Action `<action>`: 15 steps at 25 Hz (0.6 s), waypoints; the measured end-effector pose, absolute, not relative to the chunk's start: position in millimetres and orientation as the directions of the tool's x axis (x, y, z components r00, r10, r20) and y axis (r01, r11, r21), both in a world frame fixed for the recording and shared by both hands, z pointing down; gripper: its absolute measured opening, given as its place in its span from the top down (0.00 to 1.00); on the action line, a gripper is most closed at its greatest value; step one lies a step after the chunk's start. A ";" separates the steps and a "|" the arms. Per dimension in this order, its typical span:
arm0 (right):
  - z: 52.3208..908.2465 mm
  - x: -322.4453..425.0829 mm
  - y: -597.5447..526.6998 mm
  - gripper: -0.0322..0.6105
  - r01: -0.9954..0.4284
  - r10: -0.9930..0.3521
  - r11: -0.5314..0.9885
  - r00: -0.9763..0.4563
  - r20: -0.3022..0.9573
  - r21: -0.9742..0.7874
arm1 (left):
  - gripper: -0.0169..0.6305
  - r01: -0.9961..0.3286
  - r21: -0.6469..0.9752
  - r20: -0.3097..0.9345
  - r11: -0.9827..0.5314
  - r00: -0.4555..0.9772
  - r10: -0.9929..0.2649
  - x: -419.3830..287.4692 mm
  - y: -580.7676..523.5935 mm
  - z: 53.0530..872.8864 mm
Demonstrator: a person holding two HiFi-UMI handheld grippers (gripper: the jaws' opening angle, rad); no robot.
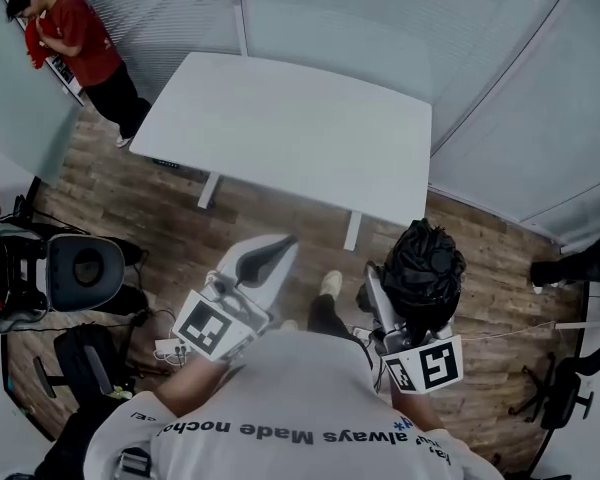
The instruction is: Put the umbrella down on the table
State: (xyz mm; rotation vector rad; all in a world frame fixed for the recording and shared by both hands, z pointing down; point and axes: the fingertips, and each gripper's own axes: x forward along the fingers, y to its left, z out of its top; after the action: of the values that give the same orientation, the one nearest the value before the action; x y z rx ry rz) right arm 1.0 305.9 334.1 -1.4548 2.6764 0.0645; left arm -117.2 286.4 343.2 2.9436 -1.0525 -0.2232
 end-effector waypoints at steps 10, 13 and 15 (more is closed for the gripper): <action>333.9 96.4 171.0 0.57 -0.851 -0.850 0.523 -0.517 -0.104 -0.043 | 0.97 -0.615 0.026 -0.131 -0.788 0.779 -0.613 -20.4 147.4 335.0; 330.7 123.0 140.8 0.57 -0.853 -0.852 0.519 -0.513 -0.109 -0.044 | 0.97 -0.612 0.045 -0.105 -0.790 0.783 -0.613 8.2 114.3 333.7; 329.6 142.6 120.7 0.57 -0.855 -0.854 0.516 -0.509 -0.108 -0.048 | 0.97 -0.609 0.056 -0.111 -0.791 0.784 -0.611 29.4 93.0 329.4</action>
State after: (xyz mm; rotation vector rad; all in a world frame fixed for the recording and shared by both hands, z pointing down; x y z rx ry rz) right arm 142.6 120.7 329.6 -1.4897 2.6310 0.0177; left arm 29.4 93.0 329.4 2.9510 -1.0089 -0.1931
